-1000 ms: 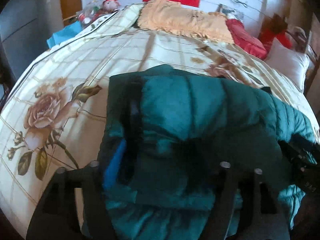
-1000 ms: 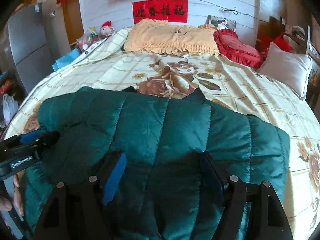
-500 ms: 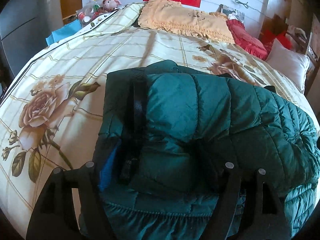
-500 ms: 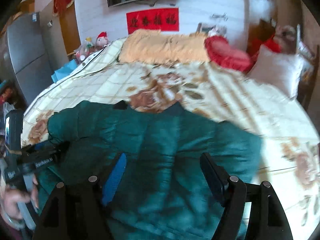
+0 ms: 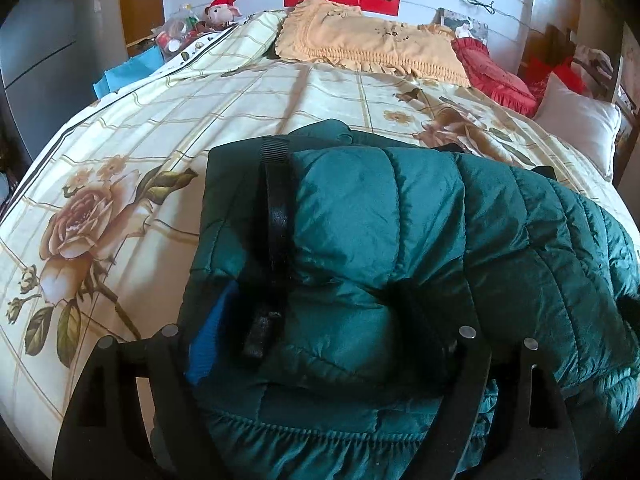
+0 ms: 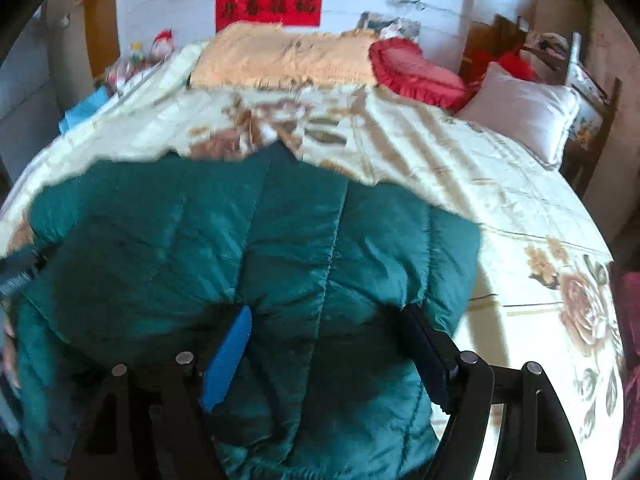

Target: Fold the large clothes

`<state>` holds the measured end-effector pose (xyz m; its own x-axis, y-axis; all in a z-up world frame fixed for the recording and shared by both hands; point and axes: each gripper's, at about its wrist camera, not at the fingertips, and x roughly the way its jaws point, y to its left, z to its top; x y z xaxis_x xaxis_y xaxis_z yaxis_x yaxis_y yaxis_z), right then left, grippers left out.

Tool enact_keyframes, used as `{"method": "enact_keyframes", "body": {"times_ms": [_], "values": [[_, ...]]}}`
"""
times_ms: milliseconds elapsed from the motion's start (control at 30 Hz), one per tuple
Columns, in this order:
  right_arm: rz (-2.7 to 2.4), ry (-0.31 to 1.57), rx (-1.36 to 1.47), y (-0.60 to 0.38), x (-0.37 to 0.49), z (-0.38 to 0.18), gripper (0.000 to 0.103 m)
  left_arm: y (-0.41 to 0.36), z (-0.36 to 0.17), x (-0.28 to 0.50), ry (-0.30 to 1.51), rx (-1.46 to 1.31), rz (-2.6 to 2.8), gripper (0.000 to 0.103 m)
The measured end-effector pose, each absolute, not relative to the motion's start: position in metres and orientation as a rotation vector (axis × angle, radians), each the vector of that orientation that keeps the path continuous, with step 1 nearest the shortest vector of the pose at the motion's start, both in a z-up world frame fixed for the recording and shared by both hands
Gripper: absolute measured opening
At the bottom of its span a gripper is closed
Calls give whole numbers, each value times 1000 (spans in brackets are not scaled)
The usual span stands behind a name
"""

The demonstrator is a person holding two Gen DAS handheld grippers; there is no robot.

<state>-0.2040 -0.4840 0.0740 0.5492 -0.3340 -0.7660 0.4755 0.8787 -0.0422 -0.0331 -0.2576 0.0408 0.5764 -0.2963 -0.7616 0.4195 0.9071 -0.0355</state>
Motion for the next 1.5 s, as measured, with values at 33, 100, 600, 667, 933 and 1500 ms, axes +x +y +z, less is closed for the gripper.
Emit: {"method": "enact_keyframes", "body": {"times_ms": [33, 100, 600, 667, 933, 1500], "values": [[-464, 830, 196, -480, -210, 83, 74, -257, 41, -33, 859, 155, -421, 82], [-433, 788, 209, -470, -215, 94, 74, -258, 40, -33, 854, 157, -418, 82], [-395, 871, 193, -446, -201, 73, 75, -248, 48, -38, 853, 134, -445, 86], [-391, 832, 188, -442, -225, 89, 76, -237, 56, -46, 860, 122, -448, 86], [-393, 821, 221, -434, -300, 103, 83, -193, 75, -93, 823, 195, -447, 86], [-394, 861, 281, -390, -372, 78, 83, -133, 75, -179, 822, 177, -461, 86]]}}
